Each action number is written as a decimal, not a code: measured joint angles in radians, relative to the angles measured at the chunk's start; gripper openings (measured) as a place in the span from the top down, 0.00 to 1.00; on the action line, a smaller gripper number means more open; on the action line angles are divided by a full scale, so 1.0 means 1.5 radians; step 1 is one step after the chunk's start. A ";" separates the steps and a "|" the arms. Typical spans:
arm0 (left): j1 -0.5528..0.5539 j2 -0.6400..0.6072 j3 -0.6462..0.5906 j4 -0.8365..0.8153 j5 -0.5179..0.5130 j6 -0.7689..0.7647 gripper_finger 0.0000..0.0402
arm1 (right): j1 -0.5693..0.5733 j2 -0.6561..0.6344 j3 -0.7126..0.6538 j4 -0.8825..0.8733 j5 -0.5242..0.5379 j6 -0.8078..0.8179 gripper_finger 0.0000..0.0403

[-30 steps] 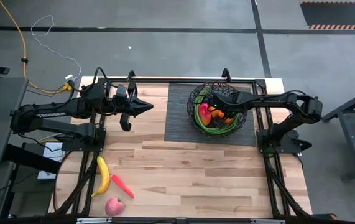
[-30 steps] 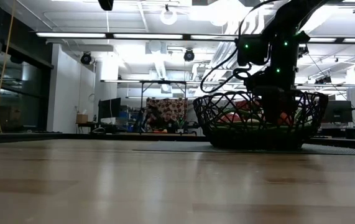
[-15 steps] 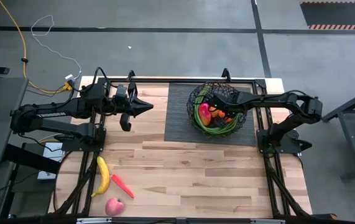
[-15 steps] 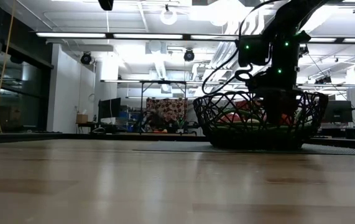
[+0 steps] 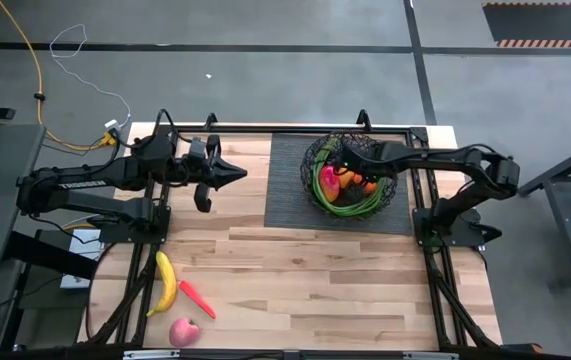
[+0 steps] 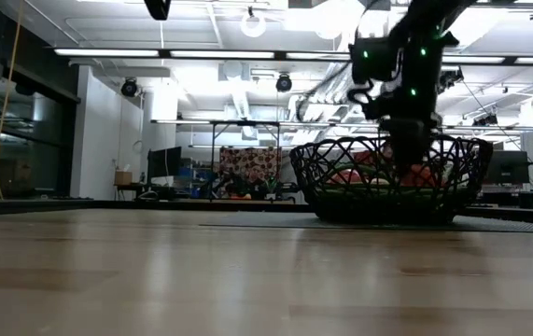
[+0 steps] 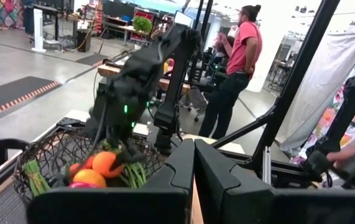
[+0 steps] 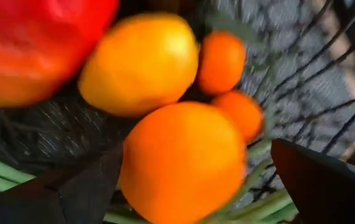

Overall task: Build produce basket
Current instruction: Put the orange into the wire basket, then put the banana into the wire basket

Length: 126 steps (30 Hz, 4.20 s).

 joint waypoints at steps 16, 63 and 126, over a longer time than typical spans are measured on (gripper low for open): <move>0.003 0.000 0.000 -0.005 -0.001 0.005 1.00 | 0.029 -0.280 0.012 0.066 -0.031 0.018 0.01; 0.003 -0.044 0.000 -0.075 0.000 0.005 1.00 | 0.172 -0.404 -0.172 0.677 -0.287 -0.127 0.97; -0.180 0.082 0.183 -0.680 -0.208 -0.431 0.18 | 0.172 -0.404 -0.172 0.658 -0.314 -0.115 1.00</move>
